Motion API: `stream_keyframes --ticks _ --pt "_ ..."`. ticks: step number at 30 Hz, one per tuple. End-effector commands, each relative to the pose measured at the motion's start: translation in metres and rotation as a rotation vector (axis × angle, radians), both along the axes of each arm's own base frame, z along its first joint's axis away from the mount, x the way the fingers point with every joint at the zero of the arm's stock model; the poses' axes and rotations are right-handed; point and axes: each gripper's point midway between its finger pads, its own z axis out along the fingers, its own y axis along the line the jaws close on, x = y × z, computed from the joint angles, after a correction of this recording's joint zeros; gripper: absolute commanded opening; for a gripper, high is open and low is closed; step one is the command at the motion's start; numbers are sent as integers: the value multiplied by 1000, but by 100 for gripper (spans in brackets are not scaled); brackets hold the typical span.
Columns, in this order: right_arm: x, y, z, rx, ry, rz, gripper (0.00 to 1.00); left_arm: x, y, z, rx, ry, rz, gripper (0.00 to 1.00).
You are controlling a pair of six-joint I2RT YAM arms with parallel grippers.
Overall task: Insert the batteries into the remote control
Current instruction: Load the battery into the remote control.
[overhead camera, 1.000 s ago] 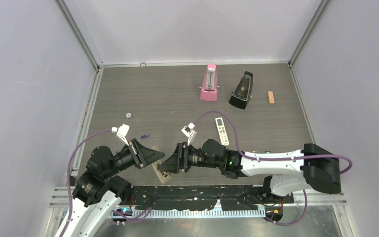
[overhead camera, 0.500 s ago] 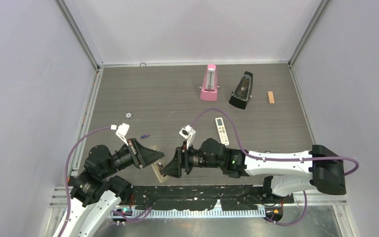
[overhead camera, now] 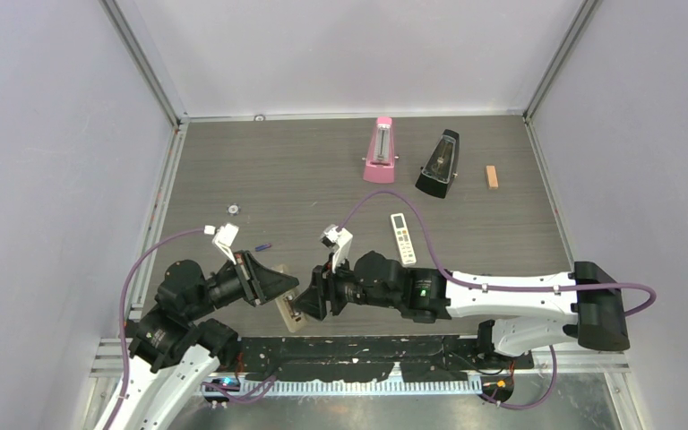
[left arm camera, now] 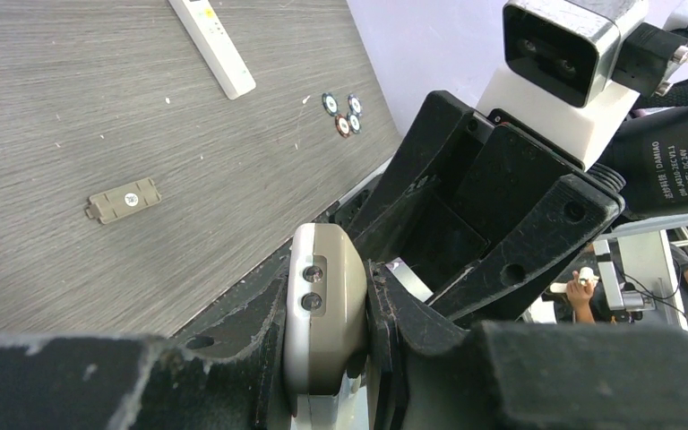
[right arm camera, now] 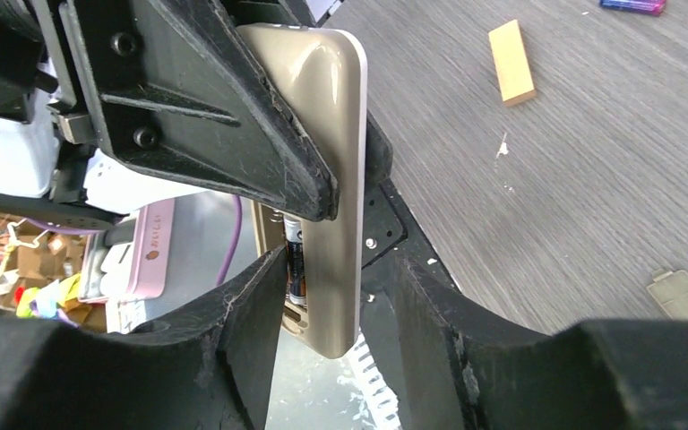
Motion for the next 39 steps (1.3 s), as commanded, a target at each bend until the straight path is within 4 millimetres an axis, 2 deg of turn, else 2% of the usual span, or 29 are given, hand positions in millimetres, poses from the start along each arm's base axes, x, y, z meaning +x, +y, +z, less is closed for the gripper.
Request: stream_keyframes --ticks 1,5,10,21,25,35,38,39 --pt "9 3 19 -3 -71 -45 52 -4 -1 20 -21 -56 -25 0" --pt "6 6 19 -19 -97 -46 59 -4 -1 18 -19 -52 -24 0" --pt "8 8 18 -42 -112 -58 59 -4 -1 18 -19 -51 -23 0" --pt "8 7 5 -131 -139 -75 46 -5 -1 19 -19 -50 -26 0" --pt "9 5 5 -136 -141 -83 37 -5 -1 19 -17 -54 -28 0" --pt "9 -2 9 -128 -144 -87 28 -8 -3 21 -13 -71 -54 0" --pt "9 -1 13 -112 -132 -92 33 -8 -3 21 -14 -76 -55 0" --pt "8 -1 15 -100 -128 -94 41 -8 -2 22 -15 -77 -54 0"
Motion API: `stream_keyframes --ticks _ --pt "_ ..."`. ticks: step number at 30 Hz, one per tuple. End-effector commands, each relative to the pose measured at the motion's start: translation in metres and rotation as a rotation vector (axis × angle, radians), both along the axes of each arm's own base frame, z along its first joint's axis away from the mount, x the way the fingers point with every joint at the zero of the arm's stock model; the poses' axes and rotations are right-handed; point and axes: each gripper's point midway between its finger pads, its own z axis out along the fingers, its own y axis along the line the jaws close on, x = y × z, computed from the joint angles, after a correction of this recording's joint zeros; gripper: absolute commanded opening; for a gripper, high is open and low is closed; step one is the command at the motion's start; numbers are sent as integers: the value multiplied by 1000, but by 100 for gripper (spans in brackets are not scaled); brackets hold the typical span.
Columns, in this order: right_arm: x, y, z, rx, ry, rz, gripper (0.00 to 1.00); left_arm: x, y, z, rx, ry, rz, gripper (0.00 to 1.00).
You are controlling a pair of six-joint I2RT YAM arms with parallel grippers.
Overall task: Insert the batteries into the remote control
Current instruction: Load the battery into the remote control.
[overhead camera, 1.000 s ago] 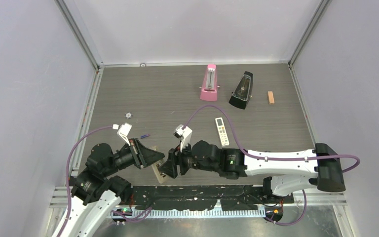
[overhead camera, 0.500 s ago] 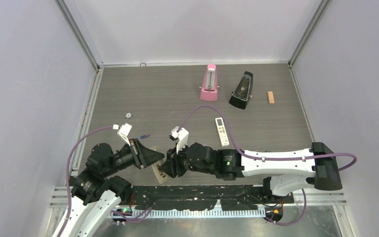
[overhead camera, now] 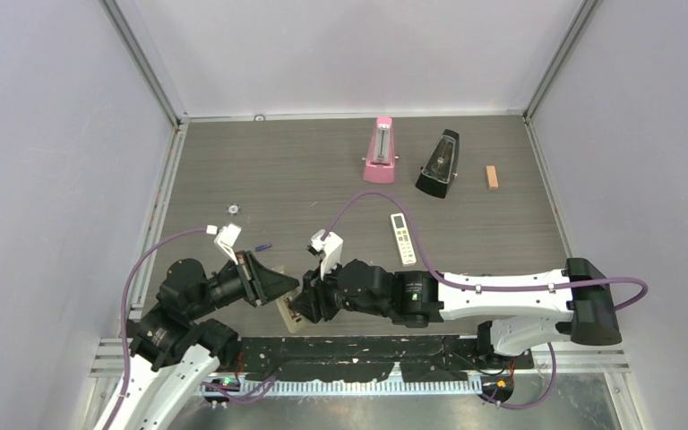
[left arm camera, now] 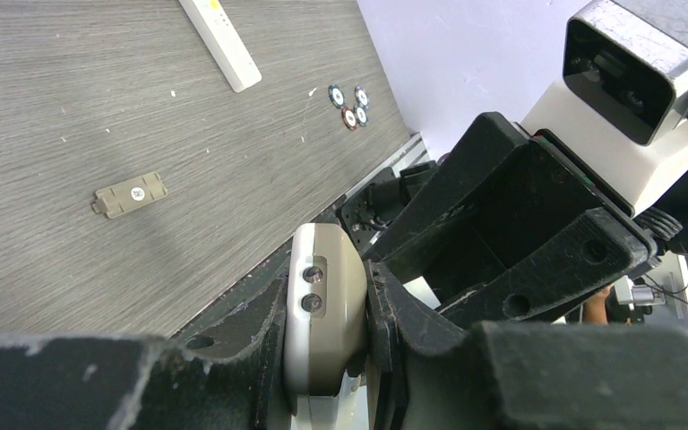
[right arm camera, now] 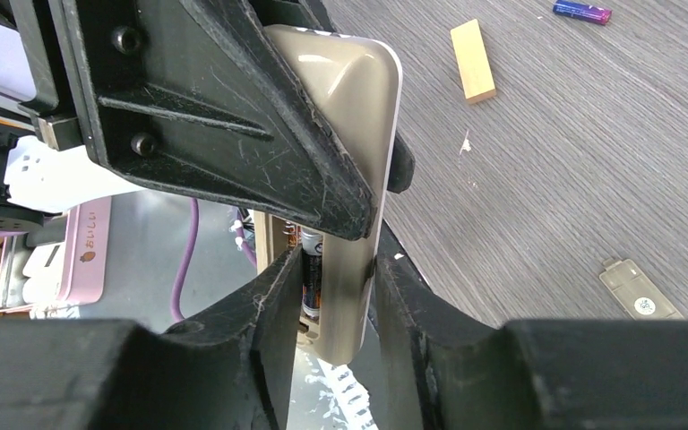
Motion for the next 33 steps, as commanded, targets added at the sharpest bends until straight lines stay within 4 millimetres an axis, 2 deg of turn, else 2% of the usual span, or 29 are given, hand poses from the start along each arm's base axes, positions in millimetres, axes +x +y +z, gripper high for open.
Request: stream_keyframes --ticks 1,3,5,8,13,24,33 --pt "5 -6 24 57 -14 -39 50 -7 -2 26 -36 -81 -41 0" --pt "4 -8 31 95 1 -45 61 -7 -2 27 -36 -86 -39 0" --pt "3 -10 40 142 9 -48 68 -6 -1 27 -34 -91 -36 0" --pt "-1 -17 56 208 16 -35 74 -7 0 28 -37 -105 -36 0" --pt "-10 -21 61 248 13 16 83 -11 -1 37 -59 -150 -54 0" --pt "-32 -6 61 282 -2 169 88 -40 -4 77 -191 -368 -183 0" --pt "-64 9 71 352 22 363 86 -55 -4 100 -310 -458 -229 0"
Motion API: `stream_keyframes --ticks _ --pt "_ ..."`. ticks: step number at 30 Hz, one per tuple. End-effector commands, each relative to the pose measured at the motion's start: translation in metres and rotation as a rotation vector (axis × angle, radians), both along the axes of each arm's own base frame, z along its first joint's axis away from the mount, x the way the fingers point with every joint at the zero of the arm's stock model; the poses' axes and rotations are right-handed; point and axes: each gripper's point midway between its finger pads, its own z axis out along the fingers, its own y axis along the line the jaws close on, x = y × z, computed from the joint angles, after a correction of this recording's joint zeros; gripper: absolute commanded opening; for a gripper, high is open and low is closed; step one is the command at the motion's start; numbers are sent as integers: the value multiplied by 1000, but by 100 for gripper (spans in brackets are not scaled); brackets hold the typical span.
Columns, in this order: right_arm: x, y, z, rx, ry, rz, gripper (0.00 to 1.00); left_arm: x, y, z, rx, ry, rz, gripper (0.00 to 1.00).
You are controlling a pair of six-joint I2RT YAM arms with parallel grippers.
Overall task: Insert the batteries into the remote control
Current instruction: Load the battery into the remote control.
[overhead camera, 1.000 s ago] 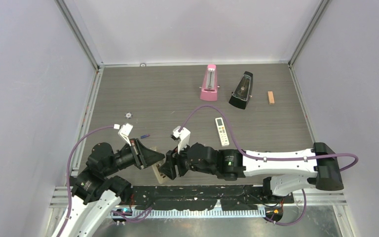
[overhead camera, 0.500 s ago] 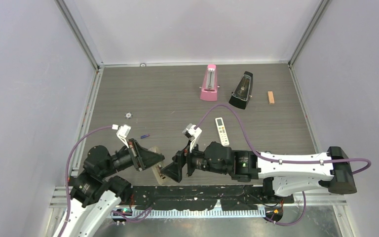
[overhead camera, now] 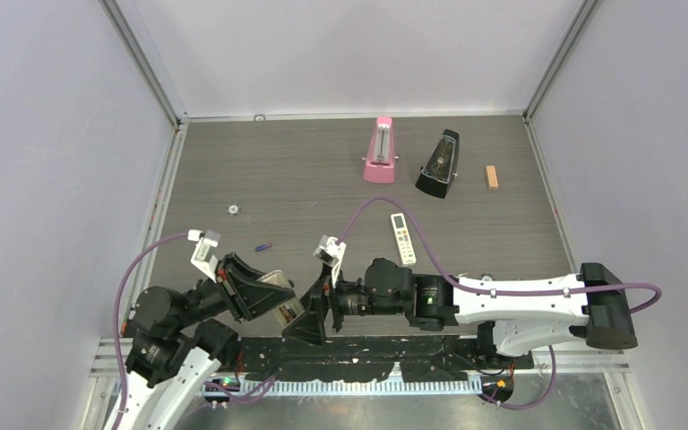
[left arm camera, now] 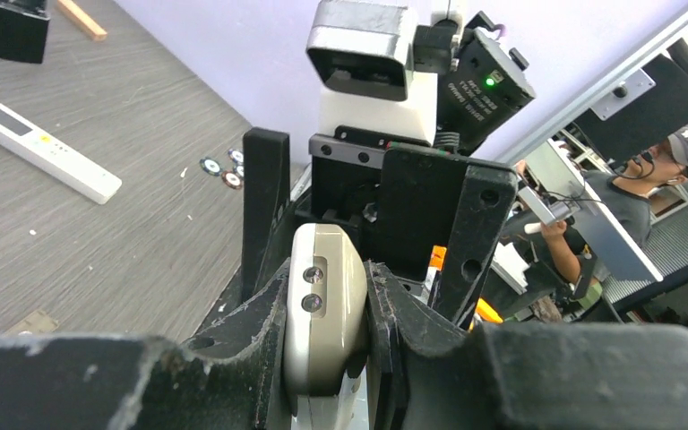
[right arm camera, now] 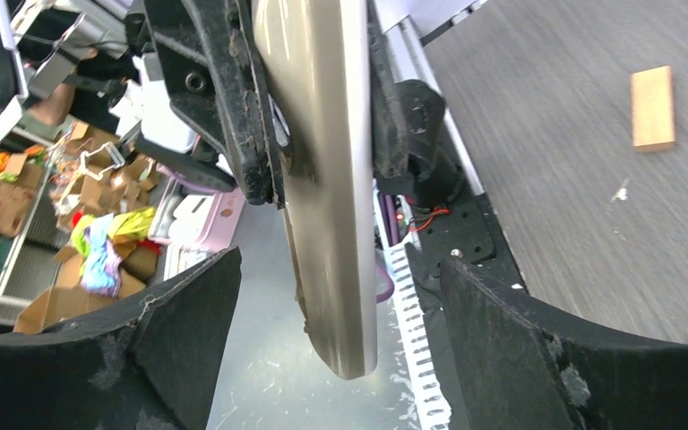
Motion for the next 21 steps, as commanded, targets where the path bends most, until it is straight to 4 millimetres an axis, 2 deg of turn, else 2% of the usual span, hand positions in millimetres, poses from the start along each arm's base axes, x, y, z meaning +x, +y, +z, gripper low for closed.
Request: stream_keyframes --ticks 1,3,8,13,16,19,21 --pt "-20 11 29 123 -18 130 83 -14 2 27 -89 -105 -46 0" --pt "-23 15 28 122 -8 149 76 -15 3 29 -98 -114 -45 0" --pt "-24 18 25 114 21 149 49 -16 4 33 -109 -120 -37 0" --pt "-18 14 27 123 42 112 32 -18 6 31 -105 -119 -36 1" --pt "-17 11 27 128 55 118 22 -19 6 28 -97 -120 -37 16" --pt "-18 6 28 138 78 137 16 -20 6 27 -88 -124 -40 31" --pt "-18 2 27 143 91 151 14 -21 6 26 -81 -128 -40 36"
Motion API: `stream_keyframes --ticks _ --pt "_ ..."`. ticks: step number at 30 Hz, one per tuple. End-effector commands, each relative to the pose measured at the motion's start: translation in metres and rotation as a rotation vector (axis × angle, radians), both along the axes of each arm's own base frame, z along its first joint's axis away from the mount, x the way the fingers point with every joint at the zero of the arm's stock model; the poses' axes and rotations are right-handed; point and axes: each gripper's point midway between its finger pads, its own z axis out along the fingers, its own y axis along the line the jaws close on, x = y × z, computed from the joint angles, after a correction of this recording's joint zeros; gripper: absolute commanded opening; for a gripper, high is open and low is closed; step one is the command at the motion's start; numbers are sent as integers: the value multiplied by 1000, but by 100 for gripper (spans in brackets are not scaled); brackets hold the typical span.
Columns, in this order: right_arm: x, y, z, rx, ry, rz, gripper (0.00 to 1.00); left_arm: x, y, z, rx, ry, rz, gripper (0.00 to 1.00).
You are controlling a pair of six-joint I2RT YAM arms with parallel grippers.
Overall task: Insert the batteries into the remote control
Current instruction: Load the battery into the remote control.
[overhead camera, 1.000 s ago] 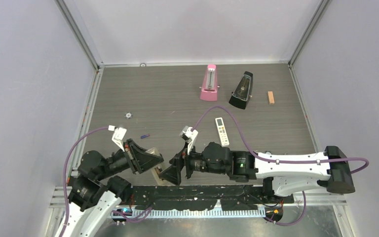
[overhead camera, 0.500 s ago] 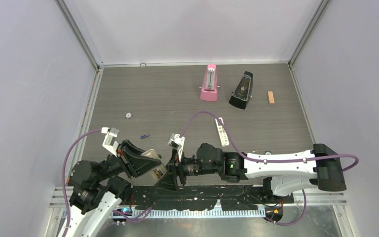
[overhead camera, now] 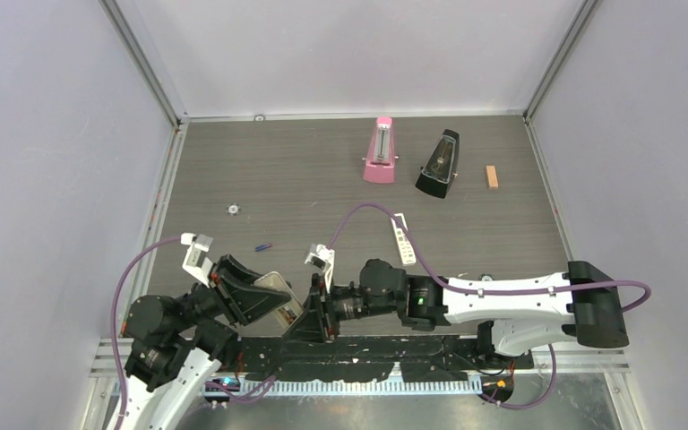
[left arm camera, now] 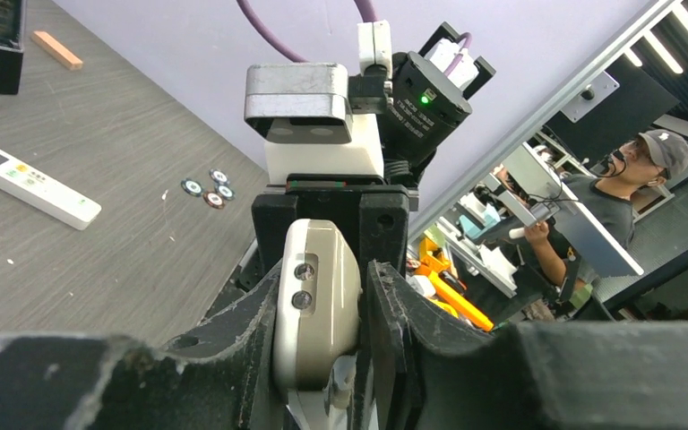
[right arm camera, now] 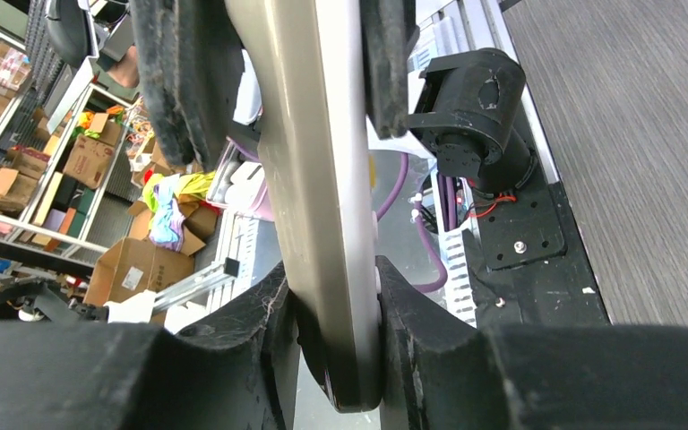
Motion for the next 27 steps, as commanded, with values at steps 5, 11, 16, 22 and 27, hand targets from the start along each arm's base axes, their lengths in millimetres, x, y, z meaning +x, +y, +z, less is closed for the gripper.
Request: stream_keyframes --ticks 5,11,16,22,27 --pt "4 -21 25 90 38 25 12 -10 1 6 6 -60 -27 38" --pt "-3 -25 17 59 39 72 12 -9 -1 2 15 -49 -41 31" --pt "-8 -24 16 51 49 106 12 -8 -3 0 18 -37 -51 27" --pt "-3 -23 17 53 64 84 25 -2 -3 -1 22 -18 -32 0" --pt "11 -25 26 77 48 6 72 10 3 -5 50 -9 65 0"
